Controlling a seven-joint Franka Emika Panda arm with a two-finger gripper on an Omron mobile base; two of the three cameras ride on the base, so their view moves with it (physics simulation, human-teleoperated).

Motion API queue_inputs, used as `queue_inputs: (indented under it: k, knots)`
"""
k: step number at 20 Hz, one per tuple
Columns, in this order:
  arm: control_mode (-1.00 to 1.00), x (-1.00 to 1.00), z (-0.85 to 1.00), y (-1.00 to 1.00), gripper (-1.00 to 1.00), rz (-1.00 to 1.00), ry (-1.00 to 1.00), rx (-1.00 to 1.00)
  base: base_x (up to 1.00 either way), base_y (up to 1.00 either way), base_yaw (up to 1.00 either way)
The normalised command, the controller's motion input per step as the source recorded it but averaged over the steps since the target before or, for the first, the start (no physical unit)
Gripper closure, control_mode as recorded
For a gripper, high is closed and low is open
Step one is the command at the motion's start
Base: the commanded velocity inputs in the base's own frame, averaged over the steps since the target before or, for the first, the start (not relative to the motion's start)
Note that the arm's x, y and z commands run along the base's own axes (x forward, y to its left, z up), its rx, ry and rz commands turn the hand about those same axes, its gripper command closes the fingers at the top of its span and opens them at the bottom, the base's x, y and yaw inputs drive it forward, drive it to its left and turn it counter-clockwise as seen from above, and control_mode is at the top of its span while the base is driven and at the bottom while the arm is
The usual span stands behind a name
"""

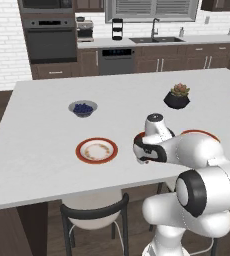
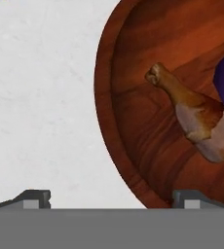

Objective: Pick the chicken drumstick and eggplant from their plates and place them in the bowl. Then put the bowl in the fridge.

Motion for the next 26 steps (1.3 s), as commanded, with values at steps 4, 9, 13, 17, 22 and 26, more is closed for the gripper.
queue_inputs:
  k: [4,9,13,17,22,26]
  knots:
    - [-1.00,0.17,-0.19,-0.15,-1.00,0.05,0.00,-0.07,0.00,0.00,0.00]
    - [-1.00,0.12,-0.22,-0.01,-1.00,0.08,0.00,-0.04,0.00,0.00,0.00]
    - [-1.00,0.19,-0.16,0.00,-1.00,0.10,0.00,-0.04,0.00,0.00,0.00]
    - [-1.00,0.15,-0.11,-0.03,-1.00,0.09,0.00,-0.03,0.00,0.00,0.00]
    - [-1.00,0.13,-0.08,0.00,-1.00,0.08,0.00,-0.03,0.00,0.00,0.00]
    - [-1.00,0.00,-0.11,-0.13,1.00,0.06,0.00,-0.01,0.00,0.00,0.00]
